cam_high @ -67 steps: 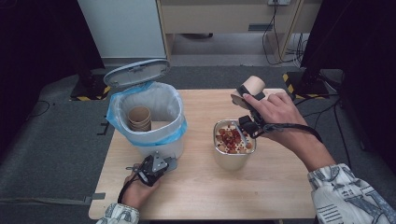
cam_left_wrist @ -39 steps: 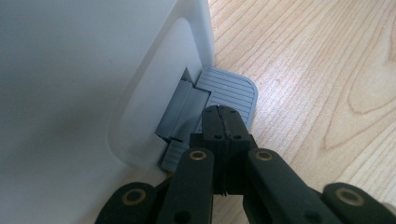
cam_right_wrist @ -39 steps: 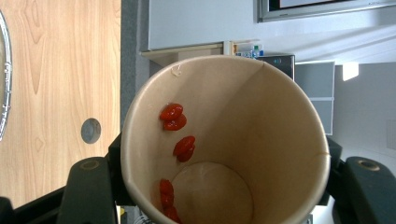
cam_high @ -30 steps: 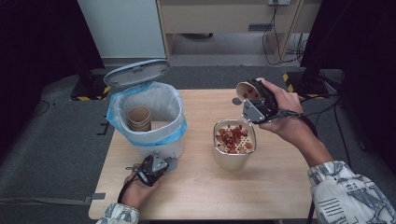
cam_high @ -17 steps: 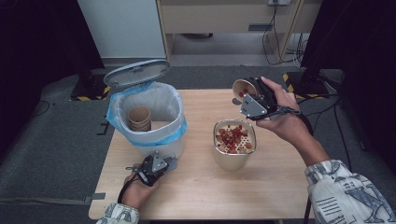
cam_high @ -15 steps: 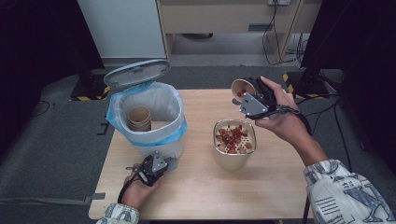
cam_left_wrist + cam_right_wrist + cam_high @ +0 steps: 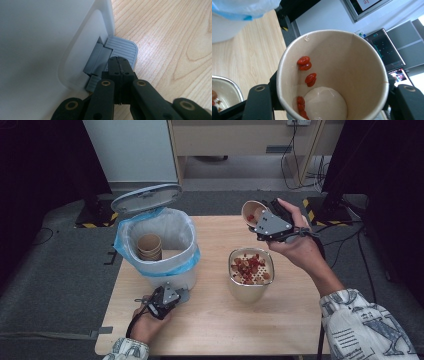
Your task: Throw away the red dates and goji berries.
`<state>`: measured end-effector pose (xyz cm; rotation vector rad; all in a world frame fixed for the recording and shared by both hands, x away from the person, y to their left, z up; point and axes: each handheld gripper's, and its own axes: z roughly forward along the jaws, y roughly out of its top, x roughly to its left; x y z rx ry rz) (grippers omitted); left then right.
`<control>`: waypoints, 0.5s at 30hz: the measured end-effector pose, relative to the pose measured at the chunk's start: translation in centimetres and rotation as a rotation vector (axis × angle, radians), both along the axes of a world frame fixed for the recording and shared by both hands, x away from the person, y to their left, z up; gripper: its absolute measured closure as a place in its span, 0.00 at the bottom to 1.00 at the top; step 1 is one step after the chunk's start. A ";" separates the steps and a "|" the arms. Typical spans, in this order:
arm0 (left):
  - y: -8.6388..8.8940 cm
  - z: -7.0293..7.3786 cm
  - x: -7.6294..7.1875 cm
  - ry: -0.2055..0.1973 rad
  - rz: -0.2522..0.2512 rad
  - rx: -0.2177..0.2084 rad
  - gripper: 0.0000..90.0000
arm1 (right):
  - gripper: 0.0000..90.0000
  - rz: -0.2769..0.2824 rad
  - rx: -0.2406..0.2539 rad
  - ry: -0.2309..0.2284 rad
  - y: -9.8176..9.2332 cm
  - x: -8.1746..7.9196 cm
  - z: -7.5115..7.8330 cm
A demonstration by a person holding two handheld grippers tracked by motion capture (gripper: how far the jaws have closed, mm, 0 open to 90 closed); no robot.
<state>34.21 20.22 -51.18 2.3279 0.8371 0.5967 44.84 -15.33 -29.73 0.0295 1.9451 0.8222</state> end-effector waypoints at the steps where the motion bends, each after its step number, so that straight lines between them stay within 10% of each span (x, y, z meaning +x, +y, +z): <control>1: 0.0 0.0 0.0 -0.001 0.000 0.001 1.00 | 0.37 0.000 -0.001 0.000 0.1 0.0 0.0; 15: 0.0 0.0 0.0 0.000 0.000 0.002 1.00 | 0.36 0.028 0.077 0.063 0.9 0.4 0.1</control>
